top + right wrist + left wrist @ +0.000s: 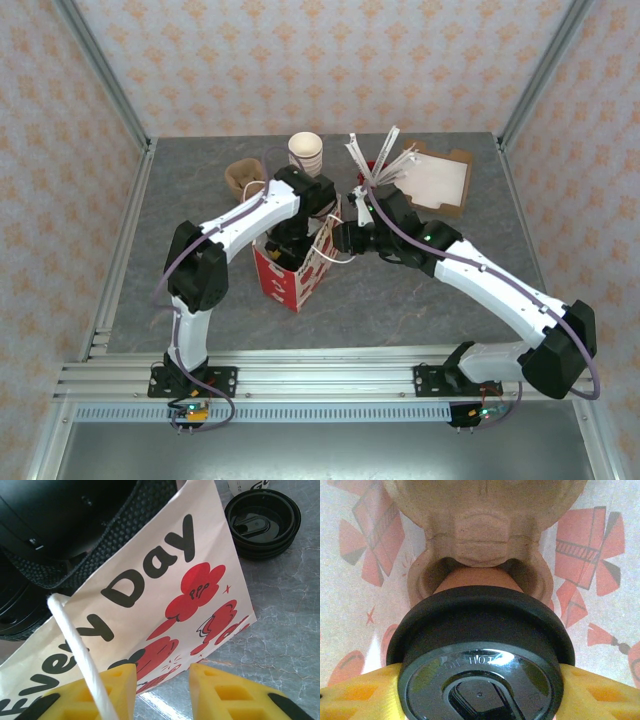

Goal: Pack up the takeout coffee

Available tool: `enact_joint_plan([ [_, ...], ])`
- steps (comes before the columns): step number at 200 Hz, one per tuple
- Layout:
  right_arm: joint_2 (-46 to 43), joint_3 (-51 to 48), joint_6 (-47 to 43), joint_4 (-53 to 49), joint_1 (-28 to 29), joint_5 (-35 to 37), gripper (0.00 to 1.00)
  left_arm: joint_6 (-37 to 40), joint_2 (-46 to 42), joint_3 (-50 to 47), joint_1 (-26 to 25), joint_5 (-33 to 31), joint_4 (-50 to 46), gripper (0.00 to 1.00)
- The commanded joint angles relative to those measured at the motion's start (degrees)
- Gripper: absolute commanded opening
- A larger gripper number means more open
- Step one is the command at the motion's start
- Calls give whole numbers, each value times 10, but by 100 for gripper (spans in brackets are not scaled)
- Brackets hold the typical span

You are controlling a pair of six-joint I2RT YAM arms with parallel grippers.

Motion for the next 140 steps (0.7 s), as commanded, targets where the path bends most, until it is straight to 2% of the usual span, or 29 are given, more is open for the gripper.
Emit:
enact_joint_plan([
  [1,3,0,7,5,5,-3,34,12,38,-1,5,-13,29,31],
  [105,7,-5,10,6,8,1,34,4,68,16,9,-19,50,31],
  [140,2,-2,7,-3,8,11,34,3,45,16,9,-26,44,32],
])
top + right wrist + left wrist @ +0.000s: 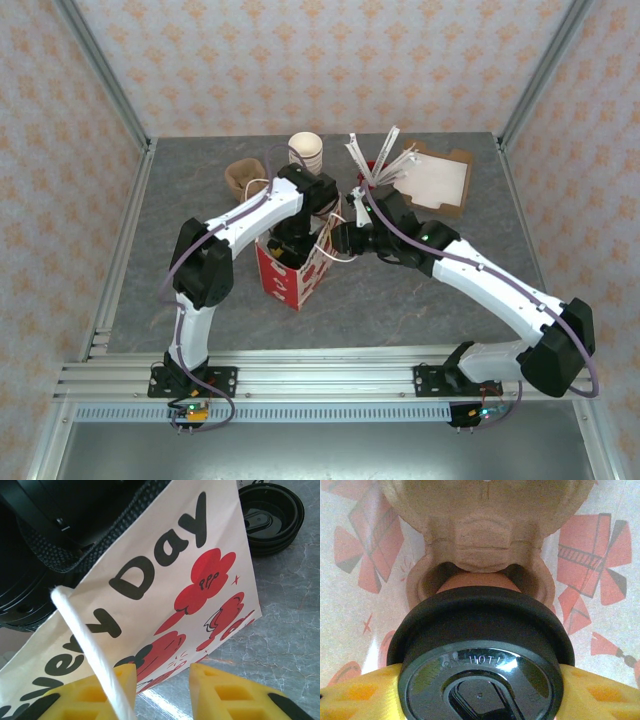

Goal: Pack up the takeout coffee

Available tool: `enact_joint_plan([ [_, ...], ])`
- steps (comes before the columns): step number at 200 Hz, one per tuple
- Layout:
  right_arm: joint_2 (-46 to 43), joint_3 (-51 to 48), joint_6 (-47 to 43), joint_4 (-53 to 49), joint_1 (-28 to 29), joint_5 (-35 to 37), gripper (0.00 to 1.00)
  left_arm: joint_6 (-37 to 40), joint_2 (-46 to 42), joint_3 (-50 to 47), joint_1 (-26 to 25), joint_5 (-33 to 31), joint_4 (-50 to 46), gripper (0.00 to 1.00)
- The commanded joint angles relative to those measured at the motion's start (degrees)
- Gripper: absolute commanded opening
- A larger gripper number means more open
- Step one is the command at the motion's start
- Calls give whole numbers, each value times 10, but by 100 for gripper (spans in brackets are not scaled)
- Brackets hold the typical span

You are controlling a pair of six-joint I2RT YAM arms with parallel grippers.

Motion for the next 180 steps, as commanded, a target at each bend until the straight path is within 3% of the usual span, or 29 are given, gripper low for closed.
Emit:
enact_joint_plan([
  [1,-5,-2,3,-3,5,12,34,2,20,-10,6,-26,51,32],
  [84,-3,30,-13,-33,5,47,45,0,-54,-30,4,-8,47,58],
  [180,4,45,-15,-40,5,48,46,-2,-97,-16,1,-8,31,78],
])
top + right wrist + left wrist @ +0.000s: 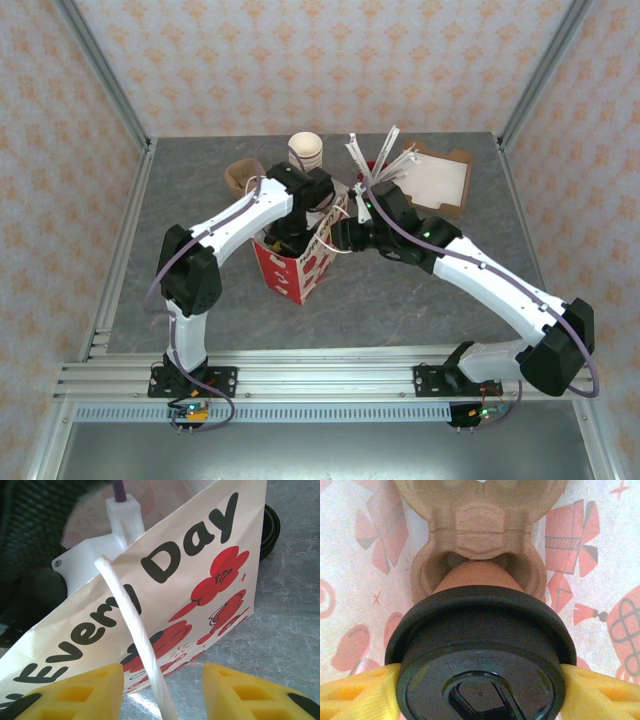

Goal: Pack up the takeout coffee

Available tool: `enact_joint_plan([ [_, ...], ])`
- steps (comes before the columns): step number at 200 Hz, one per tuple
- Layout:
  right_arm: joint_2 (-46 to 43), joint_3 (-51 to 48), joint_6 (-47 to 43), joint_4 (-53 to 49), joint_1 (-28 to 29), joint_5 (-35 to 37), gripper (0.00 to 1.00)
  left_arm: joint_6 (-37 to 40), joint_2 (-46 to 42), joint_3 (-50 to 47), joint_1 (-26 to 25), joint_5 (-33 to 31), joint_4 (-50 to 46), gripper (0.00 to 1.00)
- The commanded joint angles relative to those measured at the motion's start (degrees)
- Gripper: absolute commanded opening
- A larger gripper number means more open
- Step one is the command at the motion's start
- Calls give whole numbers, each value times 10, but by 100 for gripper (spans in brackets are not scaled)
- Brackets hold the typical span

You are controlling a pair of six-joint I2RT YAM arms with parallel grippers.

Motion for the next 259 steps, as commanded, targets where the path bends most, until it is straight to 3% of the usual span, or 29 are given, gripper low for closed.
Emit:
enact_joint_plan([
  [1,1,19,-8,-14,5,14,46,-1,-37,8,1,-8,-7,78],
  [94,1,24,-10,-16,5,17,46,-3,-62,28,-2,-7,-9,88],
  [183,18,59,-5,-22,5,46,61,-8,-107,41,-2,-3,11,91],
  [259,19,57,-2,-23,5,27,57,-5,-119,-1,-6,11,35,89],
])
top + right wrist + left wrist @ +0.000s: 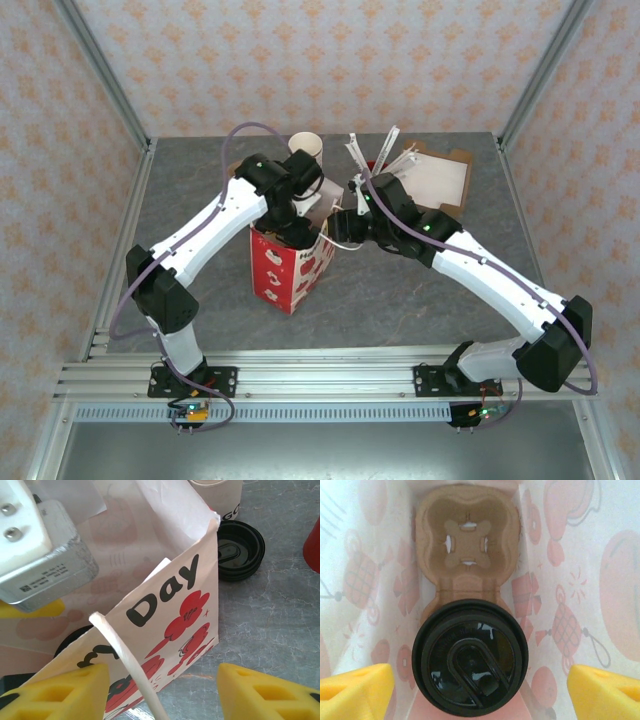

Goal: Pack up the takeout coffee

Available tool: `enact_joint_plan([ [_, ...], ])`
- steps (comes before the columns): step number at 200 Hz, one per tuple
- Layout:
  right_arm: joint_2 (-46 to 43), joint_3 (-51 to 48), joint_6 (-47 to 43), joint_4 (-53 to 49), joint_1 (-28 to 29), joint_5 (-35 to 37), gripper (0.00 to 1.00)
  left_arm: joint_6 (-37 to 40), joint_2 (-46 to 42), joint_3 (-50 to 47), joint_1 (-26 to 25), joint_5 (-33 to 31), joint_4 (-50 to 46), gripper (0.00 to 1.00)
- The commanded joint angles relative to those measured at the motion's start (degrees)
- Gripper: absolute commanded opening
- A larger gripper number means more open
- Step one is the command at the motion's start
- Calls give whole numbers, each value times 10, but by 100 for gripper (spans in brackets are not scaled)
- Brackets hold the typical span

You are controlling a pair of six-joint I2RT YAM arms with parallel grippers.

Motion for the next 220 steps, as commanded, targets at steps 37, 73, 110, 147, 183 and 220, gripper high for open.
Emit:
enact_joint_plan([
  [37,3,7,-3,1,8,-20,54,-11,-8,-18,-13,-8,23,86],
  [73,1,9,-5,-8,11,-14,54,-15,-3,-5,-17,-17,23,84],
  [110,-6,30,-14,-26,11,25,61,-14,-27,9,-17,-24,23,84],
  [147,-6,57,-23,-43,10,60,71,-14,-51,17,-17,-17,38,84],
  [183,-6,80,-29,-55,10,75,72,-13,-61,22,-17,-12,49,84],
  [220,-16,101,-29,-59,11,74,72,-9,-80,40,-17,-29,50,84],
])
